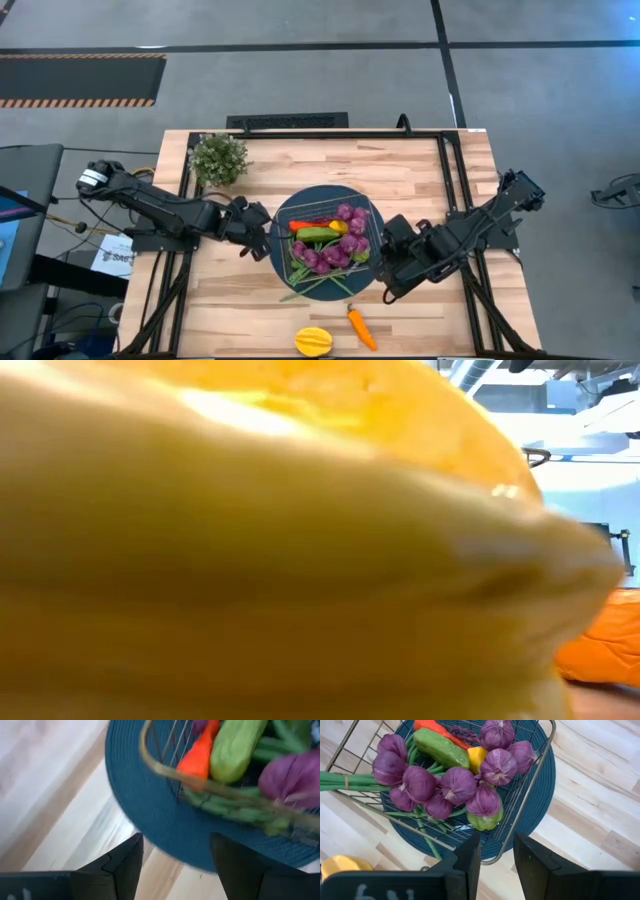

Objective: Build produce basket
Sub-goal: Adjust the gold wire basket

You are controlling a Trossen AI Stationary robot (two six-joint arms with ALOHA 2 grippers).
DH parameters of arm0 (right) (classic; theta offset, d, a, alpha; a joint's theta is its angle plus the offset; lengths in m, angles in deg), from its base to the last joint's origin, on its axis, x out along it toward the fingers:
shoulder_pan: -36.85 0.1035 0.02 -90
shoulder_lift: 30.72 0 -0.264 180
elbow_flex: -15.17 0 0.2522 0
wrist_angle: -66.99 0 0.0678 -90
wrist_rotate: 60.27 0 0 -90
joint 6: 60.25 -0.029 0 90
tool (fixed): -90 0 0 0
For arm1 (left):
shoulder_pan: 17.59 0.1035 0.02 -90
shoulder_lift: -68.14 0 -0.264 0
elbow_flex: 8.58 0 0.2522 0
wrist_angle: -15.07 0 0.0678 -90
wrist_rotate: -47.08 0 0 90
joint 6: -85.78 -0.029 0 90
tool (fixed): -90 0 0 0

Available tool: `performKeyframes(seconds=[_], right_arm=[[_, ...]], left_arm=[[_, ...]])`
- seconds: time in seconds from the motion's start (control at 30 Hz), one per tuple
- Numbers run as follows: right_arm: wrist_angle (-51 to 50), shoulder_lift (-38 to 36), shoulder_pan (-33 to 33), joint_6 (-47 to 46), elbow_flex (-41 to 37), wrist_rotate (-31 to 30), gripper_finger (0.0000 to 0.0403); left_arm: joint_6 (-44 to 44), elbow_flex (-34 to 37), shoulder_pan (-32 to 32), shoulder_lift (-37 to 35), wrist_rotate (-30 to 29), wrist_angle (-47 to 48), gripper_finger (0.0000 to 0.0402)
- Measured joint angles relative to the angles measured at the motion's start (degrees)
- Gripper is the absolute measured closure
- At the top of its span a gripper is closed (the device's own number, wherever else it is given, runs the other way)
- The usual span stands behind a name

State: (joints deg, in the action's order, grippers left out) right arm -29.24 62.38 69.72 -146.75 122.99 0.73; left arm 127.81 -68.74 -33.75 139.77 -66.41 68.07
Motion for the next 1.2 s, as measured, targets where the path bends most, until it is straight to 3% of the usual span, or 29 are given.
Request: performKeyframes(seconds=[0.2,0.67,1.2], right_arm=[[-0.52,0.00,-0.03,-0.02,0.00,-0.26,0.0269],[-0.72,-0.02,-0.03,-0.02,0.00,-0.26,0.0269],[-1.27,-0.04,-0.03,-0.09,0.00,0.34,0.0269]], left_arm=[[-3.73,-0.02,2.78,0.00,-2.92,-4.26,0.0187],[-12.49,-0.02,11.70,0.00,-2.31,-4.53,0.0187],[-18.21,-0.02,16.99,0.00,4.07,-11.06,0.0187]])
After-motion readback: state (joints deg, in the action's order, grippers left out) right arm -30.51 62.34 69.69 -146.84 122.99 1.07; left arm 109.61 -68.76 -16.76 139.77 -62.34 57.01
